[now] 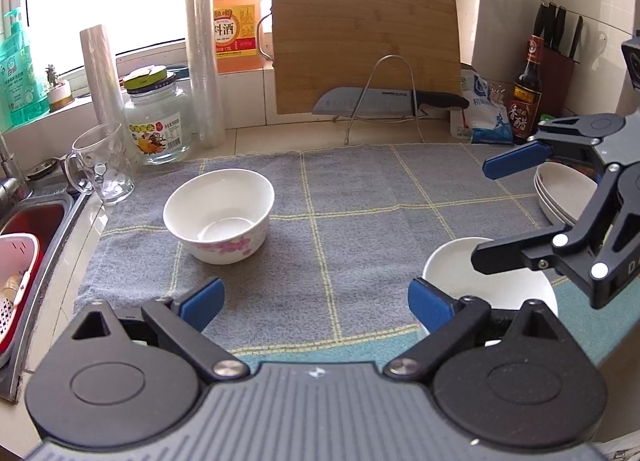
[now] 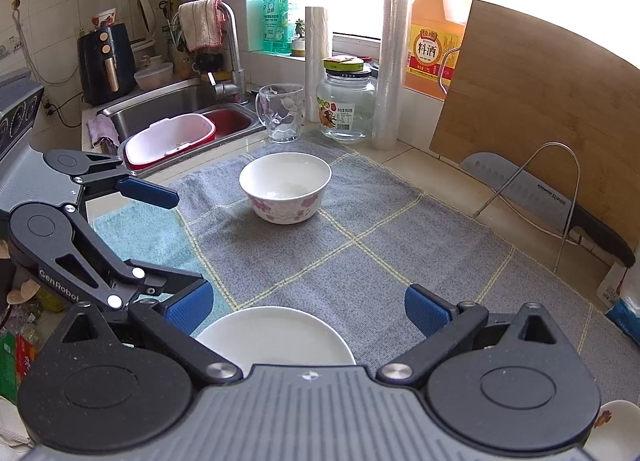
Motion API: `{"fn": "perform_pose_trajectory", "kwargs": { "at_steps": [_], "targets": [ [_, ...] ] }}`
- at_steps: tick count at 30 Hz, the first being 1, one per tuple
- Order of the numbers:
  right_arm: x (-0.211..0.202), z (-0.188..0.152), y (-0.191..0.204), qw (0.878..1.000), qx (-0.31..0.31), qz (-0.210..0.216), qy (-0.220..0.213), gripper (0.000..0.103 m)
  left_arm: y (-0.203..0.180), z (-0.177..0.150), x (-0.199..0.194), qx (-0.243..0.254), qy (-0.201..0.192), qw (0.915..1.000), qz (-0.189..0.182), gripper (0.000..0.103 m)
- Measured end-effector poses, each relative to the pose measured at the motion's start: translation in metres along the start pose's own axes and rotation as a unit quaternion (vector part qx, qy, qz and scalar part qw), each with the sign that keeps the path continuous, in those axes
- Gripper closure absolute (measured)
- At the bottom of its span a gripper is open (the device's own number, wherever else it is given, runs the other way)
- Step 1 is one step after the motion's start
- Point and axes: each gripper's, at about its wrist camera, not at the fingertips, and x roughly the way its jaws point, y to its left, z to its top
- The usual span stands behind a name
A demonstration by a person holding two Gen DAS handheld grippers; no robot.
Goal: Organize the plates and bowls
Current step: 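Open the right gripper and withdraw from the nested bowls, then reach the left gripper to a plain white bowl and grasp its rim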
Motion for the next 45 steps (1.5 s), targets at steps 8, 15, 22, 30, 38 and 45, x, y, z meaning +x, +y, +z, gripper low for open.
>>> {"fn": "perform_pose_trajectory", "kwargs": {
  "at_steps": [8,15,22,30,38,45],
  "targets": [
    [0.046,0.035,0.024,0.999,-0.022,-0.025,0.003,0.000,0.065,0.036,0.042,0.007,0.019,0.9998,0.010,0.005],
    [0.092,0.056,0.050,0.998,-0.028,-0.054,0.012,0.000,0.103,0.057,0.084,0.007,0.037,0.9993,-0.009,0.005],
    [0.124,0.073,0.051,0.997,-0.002,-0.068,0.021,0.000,0.120,0.066,0.115,0.019,0.060,0.9972,-0.042,0.005],
    [0.158,0.082,0.051,0.996,-0.015,-0.068,0.049,0.000,0.136,0.069,0.138,0.012,0.078,0.9928,-0.090,0.006],
    [0.182,0.083,0.051,0.995,-0.023,-0.064,0.073,0.000,0.143,0.066,0.149,0.008,0.091,0.9879,-0.125,0.009],
    [0.191,0.081,0.051,0.994,-0.024,-0.062,0.088,0.004,0.144,0.066,0.154,0.008,0.096,0.9846,-0.146,0.012]
  ]
}}
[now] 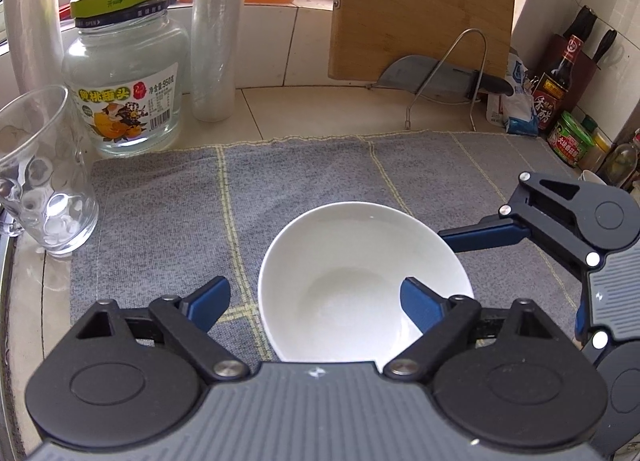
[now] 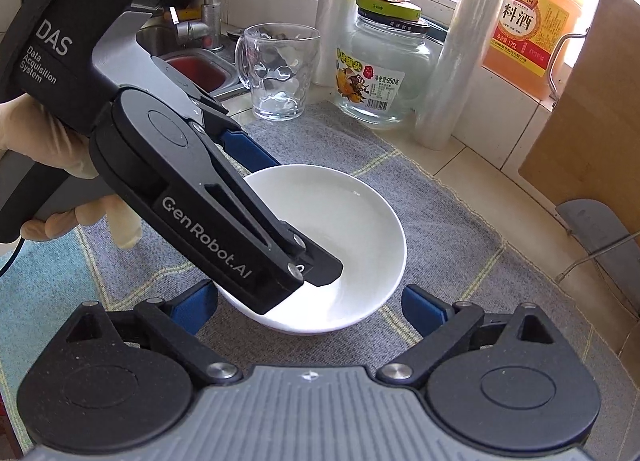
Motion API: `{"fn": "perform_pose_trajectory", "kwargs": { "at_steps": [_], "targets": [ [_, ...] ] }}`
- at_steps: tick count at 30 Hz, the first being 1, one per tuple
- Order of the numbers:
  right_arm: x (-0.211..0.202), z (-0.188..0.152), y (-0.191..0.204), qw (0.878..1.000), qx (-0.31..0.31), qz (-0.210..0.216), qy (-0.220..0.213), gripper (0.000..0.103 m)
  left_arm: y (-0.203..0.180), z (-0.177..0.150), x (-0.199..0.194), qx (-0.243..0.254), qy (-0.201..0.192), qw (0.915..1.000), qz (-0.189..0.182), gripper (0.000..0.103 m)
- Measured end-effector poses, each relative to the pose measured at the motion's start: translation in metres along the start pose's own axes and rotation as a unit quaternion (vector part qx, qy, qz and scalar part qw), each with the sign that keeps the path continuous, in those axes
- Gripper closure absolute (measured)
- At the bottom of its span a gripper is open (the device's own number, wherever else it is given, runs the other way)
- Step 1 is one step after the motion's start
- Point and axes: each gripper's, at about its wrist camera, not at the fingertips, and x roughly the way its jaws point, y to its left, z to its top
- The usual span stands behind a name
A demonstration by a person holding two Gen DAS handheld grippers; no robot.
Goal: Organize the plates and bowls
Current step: 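Reach the left gripper to a plain white bowl and grasp its rim, then lift and carry the bowl with the left gripper toward the nested bowls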
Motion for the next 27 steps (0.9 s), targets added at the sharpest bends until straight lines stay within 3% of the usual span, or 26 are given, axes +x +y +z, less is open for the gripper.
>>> {"fn": "perform_pose_trajectory", "kwargs": {
  "at_steps": [6,18,22,27],
  "targets": [
    [0.000,0.001,-0.001,1.000,-0.003,0.007,-0.001,0.012,0.000,0.002,0.004,0.000,0.004,0.9998,-0.018,0.015],
    [0.001,0.001,-0.001,1.000,0.000,0.008,0.000,0.012,-0.009,0.003,0.005,0.015,0.009,0.9991,-0.037,0.015],
    [0.000,0.001,-0.001,1.000,-0.001,0.008,0.001,0.012,-0.004,0.003,0.004,-0.004,0.003,0.9986,-0.052,0.016],
    [0.000,0.000,-0.001,1.000,0.001,0.008,0.001,0.012,0.007,0.003,0.000,-0.039,-0.004,0.9976,-0.057,0.030]
  ]
}}
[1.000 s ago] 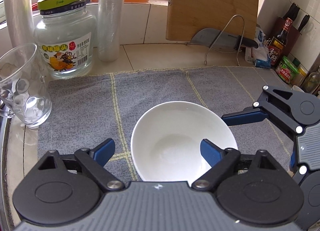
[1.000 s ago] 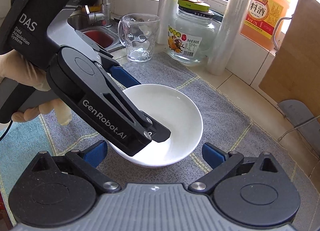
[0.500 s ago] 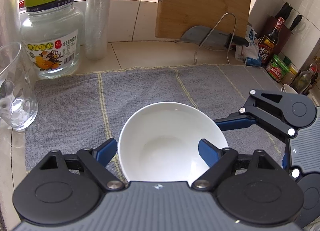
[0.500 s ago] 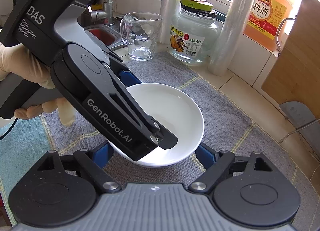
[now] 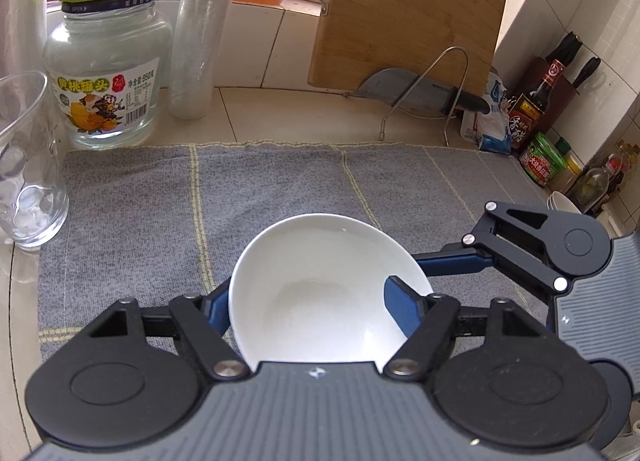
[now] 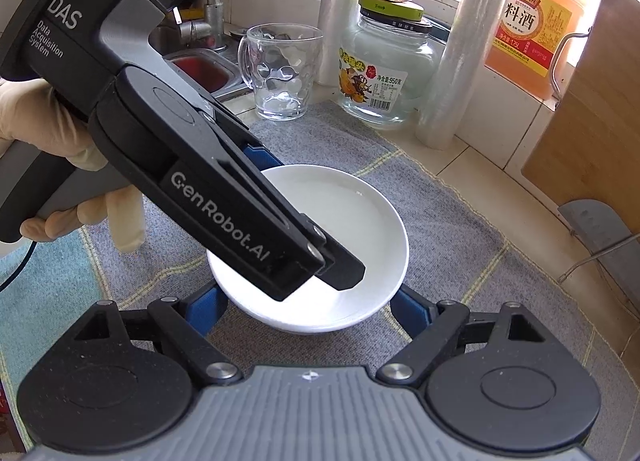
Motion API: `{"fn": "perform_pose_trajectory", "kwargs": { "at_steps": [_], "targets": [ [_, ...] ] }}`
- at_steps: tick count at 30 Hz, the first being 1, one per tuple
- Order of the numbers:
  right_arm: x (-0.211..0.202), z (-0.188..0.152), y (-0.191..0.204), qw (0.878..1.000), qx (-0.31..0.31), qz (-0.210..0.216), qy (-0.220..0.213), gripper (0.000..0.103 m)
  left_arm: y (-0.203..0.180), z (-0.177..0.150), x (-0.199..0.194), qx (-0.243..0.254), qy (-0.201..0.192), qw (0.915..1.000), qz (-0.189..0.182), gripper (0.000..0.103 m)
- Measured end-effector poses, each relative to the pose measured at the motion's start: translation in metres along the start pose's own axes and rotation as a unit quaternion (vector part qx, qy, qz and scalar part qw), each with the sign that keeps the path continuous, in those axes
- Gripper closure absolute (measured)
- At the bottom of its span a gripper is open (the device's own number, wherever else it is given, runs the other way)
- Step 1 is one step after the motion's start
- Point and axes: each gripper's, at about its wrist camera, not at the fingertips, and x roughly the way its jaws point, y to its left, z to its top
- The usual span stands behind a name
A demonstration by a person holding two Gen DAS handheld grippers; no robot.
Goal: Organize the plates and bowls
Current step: 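Lift and carry the bowl with the left gripper toward the nested bowls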
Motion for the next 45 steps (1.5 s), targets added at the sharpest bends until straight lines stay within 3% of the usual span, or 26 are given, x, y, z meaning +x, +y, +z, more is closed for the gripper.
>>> {"fn": "perform_pose_trajectory", "kwargs": {
  "at_steps": [20,32,45],
  "targets": [
    [-0.035,-0.005,0.002,1.000,-0.004,0.005,-0.019,0.012,-0.026,0.002,-0.027,-0.008,-0.018,0.9998,0.004,0.033],
    [-0.091,-0.026,-0.010,0.999,0.009,0.016,-0.043,0.012,-0.080,0.001,-0.049,-0.006,-0.028,0.9996,-0.002,0.033],
    [-0.149,-0.072,-0.018,0.998,0.020,0.006,-0.057,0.012,-0.146,-0.011,-0.051,0.024,-0.026,0.9993,-0.013,0.033]
  ]
}}
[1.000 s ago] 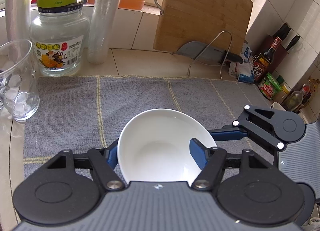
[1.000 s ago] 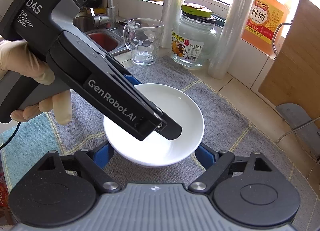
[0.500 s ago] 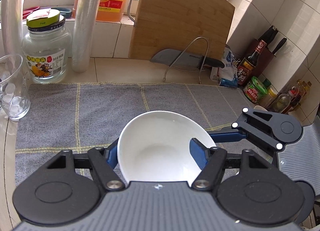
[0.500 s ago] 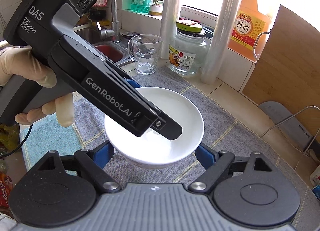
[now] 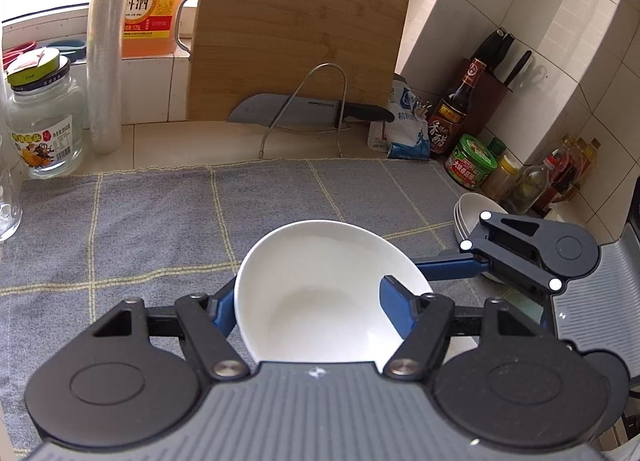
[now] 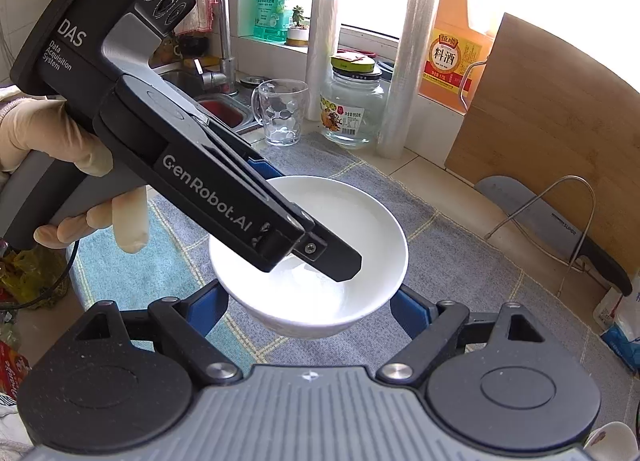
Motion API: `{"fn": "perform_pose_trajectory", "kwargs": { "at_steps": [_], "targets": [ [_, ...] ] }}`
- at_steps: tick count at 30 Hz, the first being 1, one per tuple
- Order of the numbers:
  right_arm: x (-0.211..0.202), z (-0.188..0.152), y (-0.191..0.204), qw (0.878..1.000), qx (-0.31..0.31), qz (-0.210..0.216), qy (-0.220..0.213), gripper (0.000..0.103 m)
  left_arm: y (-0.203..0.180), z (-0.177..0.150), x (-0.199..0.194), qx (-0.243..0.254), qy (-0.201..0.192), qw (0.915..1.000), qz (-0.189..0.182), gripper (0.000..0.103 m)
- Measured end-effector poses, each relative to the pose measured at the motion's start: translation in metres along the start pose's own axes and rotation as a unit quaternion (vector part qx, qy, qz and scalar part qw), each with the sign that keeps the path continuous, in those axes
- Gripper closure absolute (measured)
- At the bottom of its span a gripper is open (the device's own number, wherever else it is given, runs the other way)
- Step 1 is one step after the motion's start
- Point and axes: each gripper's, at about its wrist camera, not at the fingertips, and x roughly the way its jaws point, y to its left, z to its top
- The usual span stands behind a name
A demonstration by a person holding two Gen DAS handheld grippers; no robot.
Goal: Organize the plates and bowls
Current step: 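Lift and carry the bowl with the left gripper toward the nested bowls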
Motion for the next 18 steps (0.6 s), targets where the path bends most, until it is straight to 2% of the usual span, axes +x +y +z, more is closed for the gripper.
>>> {"fn": "perform_pose_trajectory", "kwargs": {
  "at_steps": [18],
  "targets": [
    [-0.058,-0.055,-0.019,1.000,0.015,-0.010,-0.001,0.012,-0.074,-0.021,0.016,0.015,0.009,0.9995,-0.026,0.031]
  ]
}}
